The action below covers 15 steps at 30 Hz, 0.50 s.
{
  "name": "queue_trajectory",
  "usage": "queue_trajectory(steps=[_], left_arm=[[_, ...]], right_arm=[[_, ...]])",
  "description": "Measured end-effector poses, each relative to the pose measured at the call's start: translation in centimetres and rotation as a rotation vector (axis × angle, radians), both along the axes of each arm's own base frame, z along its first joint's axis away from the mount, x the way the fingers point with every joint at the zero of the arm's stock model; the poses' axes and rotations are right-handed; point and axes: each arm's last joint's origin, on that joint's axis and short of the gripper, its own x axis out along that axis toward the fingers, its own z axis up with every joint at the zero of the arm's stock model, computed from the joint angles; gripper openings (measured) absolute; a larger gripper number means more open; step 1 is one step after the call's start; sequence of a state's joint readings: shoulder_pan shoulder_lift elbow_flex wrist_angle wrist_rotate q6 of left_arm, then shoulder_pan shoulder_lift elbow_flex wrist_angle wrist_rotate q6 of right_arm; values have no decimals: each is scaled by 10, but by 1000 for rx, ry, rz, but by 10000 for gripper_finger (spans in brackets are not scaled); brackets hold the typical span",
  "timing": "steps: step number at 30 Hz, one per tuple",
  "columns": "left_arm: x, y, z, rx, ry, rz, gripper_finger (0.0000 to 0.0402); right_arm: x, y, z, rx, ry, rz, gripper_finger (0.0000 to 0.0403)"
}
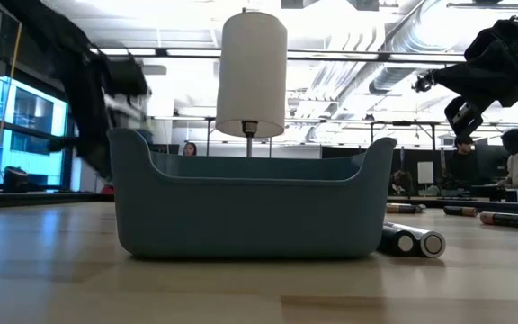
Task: Sort batteries
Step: Put the silver battery into the blue bin
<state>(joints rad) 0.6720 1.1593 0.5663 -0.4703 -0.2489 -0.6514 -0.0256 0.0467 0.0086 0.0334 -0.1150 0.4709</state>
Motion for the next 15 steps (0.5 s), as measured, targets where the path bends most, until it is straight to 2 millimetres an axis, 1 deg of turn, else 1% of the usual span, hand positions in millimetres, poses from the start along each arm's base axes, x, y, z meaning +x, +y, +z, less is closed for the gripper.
queue_trajectory(steps=[2,4,7,9,13,15], left_arm=[[6,-17,17,9,-116,-181,33],[11,-37,28,14,-182,-336,33],[20,-73,35,-3,-213,-579,33],[29,-95,39,9,-266,-746,33],[52,-136,47,126,-399,-1064,33],[65,-152,51,203,-494,-1173,33]], right_arm=[[0,0,0,0,1,0,0],[0,0,0,0,0,0,0],[0,0,0,0,4,-1,0],[0,0,-1,0,5,0,0],[0,0,-1,0,6,0,0],[0,0,0,0,5,0,0]])
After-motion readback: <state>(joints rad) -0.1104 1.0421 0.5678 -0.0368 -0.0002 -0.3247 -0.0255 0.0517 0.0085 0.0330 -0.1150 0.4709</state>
